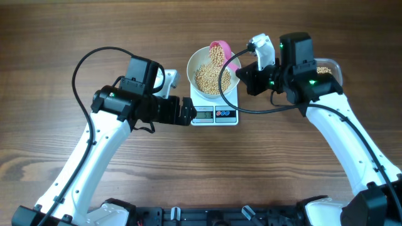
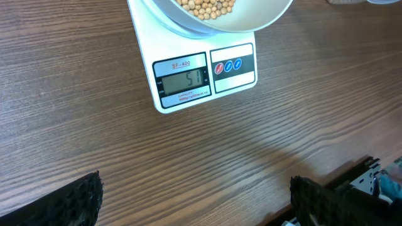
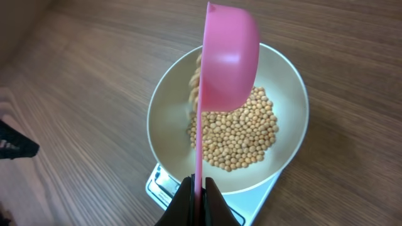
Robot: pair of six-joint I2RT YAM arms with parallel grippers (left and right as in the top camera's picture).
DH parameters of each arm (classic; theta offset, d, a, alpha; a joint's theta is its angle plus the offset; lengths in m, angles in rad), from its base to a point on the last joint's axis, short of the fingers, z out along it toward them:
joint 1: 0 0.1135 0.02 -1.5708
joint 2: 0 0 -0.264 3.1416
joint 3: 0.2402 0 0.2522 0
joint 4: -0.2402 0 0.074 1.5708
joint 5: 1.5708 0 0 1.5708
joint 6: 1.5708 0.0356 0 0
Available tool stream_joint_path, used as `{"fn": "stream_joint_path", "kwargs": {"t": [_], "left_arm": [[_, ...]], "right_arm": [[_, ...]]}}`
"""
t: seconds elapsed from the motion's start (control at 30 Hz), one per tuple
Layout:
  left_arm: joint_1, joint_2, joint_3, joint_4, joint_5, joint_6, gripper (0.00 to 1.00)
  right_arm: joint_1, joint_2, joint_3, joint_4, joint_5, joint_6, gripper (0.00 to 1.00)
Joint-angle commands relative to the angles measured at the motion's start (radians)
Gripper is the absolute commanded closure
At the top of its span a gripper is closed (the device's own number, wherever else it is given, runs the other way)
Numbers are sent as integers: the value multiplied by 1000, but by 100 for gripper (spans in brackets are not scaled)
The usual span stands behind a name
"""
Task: Scoop item into bowl and weigh 150g on scale
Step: 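Tip the scoop to pour soybeans into the bowl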
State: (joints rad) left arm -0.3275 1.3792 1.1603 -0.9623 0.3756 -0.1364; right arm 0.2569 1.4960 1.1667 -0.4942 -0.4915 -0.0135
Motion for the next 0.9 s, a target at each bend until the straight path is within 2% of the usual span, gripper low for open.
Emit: {"fn": "stream_joint_path", "kwargs": {"t": [0.0,0.43,0.7,0.87], "left_arm": [[-4,5,-3,2,16,1,0],[-4,5,-3,2,16,1,0],[-4,5,-3,2,16,1,0],[-4,5,-3,2,16,1,0]], "right_arm": [[4,-15,7,3,28,-37,95],[6,-17,7,0,51,-63,95],[57,-17,7,-54,180,-93,96],[71,-17,7,-55,188,-117,96]]}}
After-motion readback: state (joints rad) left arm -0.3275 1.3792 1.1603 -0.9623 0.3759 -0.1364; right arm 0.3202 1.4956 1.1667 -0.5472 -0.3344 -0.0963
